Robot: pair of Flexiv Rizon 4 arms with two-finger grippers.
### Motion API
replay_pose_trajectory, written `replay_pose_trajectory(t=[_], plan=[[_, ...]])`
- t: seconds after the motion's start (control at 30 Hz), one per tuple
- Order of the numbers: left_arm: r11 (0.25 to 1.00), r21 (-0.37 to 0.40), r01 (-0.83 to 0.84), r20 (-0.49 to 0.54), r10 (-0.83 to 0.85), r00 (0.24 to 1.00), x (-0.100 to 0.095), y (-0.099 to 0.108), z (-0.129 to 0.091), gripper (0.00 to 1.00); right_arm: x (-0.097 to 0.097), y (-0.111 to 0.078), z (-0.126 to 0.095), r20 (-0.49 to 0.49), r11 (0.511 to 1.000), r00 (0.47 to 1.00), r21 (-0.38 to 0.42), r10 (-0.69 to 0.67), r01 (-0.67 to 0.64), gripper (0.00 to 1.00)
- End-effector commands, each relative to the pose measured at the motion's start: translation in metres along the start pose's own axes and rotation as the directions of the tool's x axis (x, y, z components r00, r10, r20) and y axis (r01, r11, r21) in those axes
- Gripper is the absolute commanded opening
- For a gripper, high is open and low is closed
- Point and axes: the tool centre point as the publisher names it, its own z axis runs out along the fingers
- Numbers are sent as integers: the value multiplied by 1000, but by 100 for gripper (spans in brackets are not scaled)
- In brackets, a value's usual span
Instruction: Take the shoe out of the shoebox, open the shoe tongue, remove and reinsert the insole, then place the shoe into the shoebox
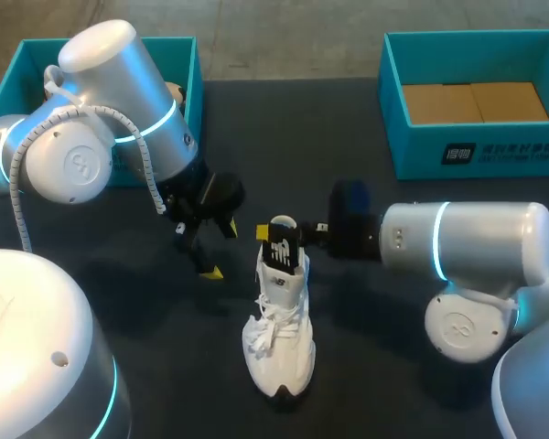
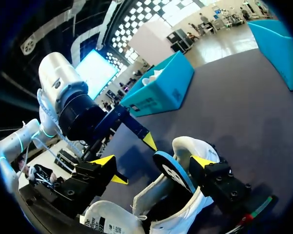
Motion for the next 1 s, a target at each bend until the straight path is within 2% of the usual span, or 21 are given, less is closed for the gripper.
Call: replay_pose_trajectory(t=[0.03, 0.4, 0.6, 0.77, 1.0], plan=[[1000, -3, 1, 2, -1, 1000, 1, 0, 0, 100, 8, 0, -5, 64, 1000, 998, 3, -3, 3, 100], [1000, -3, 1, 2, -1, 1000, 1, 0, 0, 100, 12, -7, -24, 86, 1000, 996, 28, -4, 1, 100], [1000, -3, 1, 2, -1, 1000, 1, 0, 0, 100, 14, -6, -35, 94, 997, 995, 71, -37, 31, 100], [1000, 11, 5, 6, -5, 1000, -2, -1, -14, 100, 18, -3, -40, 102, 993, 993, 105, -67, 57, 100], [1000, 24, 16, 16, -17, 1000, -9, 9, -40, 100, 18, 2, -43, 113, 982, 992, 186, -59, 37, 100]])
